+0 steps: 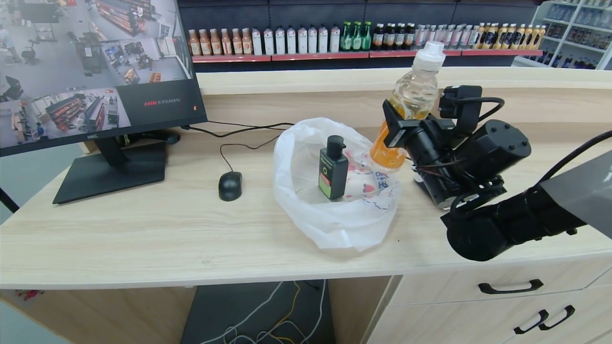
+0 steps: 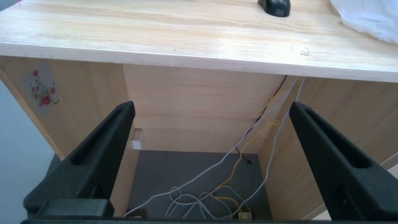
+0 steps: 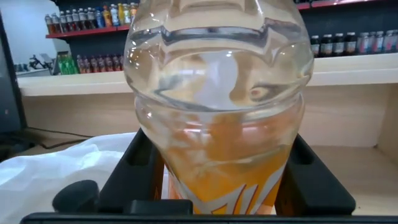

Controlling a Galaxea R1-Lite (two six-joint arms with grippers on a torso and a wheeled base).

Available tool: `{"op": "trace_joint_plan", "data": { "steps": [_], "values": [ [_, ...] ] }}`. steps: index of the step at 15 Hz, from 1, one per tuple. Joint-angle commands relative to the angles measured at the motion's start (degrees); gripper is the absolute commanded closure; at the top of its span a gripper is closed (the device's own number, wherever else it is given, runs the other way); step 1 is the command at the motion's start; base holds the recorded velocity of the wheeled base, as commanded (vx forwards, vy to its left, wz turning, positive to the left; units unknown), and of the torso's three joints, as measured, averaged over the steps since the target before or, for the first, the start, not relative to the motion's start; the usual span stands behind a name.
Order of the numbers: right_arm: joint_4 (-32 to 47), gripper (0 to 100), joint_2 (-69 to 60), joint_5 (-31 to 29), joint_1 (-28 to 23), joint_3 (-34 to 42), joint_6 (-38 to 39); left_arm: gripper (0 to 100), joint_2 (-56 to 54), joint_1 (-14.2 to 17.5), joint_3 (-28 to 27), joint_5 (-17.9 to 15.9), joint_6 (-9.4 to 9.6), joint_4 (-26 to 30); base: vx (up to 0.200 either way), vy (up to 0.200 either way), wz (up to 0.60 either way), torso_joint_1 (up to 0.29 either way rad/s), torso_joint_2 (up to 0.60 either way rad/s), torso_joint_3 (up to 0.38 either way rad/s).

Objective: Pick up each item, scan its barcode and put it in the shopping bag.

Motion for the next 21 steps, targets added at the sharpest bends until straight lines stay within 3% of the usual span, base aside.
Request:
{"op": "trace_joint_plan", "data": {
  "steps": [1,21],
  "values": [
    [0.05,100,3.02,-0.02,-0.05,-2.53,-0.02,0,-0.02,-0.01,0.00,0.06,-0.02,0.00,0.000,0.000,0.00,0.000,0.00,0.000],
    [-0.30,100,8.20,2.44,2.76,-5.95,-3.80,0,-0.02,-0.01,0.00,0.06,-0.02,0.00,0.000,0.000,0.00,0.000,0.00,0.000]
  ]
}}
